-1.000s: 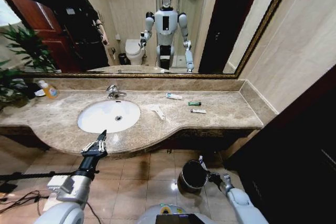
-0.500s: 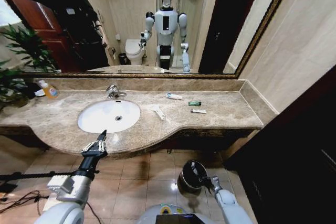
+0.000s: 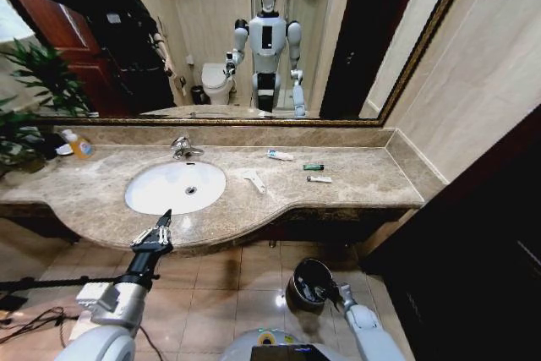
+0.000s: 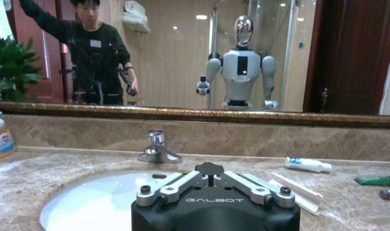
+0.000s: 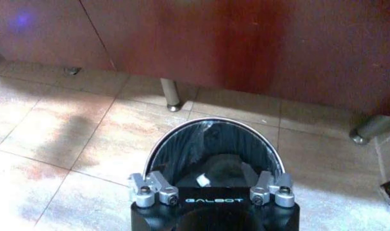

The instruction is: Pick up the trash from the sink and place it in the trash bin.

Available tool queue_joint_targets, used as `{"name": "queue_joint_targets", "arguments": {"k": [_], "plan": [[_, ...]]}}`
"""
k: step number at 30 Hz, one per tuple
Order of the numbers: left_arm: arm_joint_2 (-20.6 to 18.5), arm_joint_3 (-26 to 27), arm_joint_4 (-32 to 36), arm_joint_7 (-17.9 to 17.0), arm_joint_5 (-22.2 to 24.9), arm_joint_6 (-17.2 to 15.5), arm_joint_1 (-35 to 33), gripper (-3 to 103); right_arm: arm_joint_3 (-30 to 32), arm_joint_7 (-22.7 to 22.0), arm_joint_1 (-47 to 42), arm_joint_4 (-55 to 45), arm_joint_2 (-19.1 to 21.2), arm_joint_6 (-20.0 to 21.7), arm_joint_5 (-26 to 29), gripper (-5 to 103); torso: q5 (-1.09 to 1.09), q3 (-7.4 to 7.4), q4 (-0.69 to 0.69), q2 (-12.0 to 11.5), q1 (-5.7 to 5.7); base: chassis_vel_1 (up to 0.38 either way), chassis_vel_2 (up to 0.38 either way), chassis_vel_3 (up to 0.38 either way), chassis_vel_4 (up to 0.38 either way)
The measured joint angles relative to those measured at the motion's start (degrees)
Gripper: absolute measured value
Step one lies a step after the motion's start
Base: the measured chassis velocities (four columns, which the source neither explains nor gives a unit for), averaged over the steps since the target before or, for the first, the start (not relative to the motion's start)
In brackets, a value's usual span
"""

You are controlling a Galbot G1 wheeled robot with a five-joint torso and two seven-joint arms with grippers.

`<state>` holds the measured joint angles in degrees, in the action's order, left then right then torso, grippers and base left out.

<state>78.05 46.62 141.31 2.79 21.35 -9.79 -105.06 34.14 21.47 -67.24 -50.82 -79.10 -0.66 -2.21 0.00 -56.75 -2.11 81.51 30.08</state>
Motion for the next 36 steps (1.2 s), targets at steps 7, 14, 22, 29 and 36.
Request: {"name": "queue_joint_targets", "arguments": {"k": [7, 14, 22, 29, 36], "plan": [[0.00, 0.00, 0.00, 0.00, 0.00, 0.00, 0.00, 0, 0.10, -0.17, -0.40, -0.55, 0.25, -0.01, 0.19, 99, 0.00, 0.00, 0.00, 0.00, 0.00, 0.000, 0.000, 0.000, 0.000], [0.00, 0.00, 0.00, 0.00, 0.00, 0.00, 0.00, 0, -0.03, -0.20, -0.75, -1.21, -0.10, 0.12, 0.68, 100, 0.01, 0.00, 0.00, 0.00, 0.00, 0.000, 0.000, 0.000, 0.000], [0.00, 0.00, 0.00, 0.00, 0.00, 0.00, 0.00, 0, -0.18, -0.43, -3.32, -6.09, 3.13, 1.41, 7.68, 100, 0.01, 0.00, 0.00, 0.00, 0.00, 0.000, 0.000, 0.000, 0.000], [0.00, 0.00, 0.00, 0.00, 0.00, 0.00, 0.00, 0, 1.27, -2.57, -7.07, -16.96, 8.73, 1.25, 15.08, 100, 0.00, 0.00, 0.00, 0.00, 0.00, 0.000, 0.000, 0.000, 0.000], [0.00, 0.00, 0.00, 0.00, 0.00, 0.00, 0.00, 0, 3.20, -6.01, -11.12, -29.34, 11.08, 2.58, 20.05, 100, 0.02, 0.00, -0.01, 0.00, 0.00, 0.000, 0.000, 0.000, 0.000]]}}
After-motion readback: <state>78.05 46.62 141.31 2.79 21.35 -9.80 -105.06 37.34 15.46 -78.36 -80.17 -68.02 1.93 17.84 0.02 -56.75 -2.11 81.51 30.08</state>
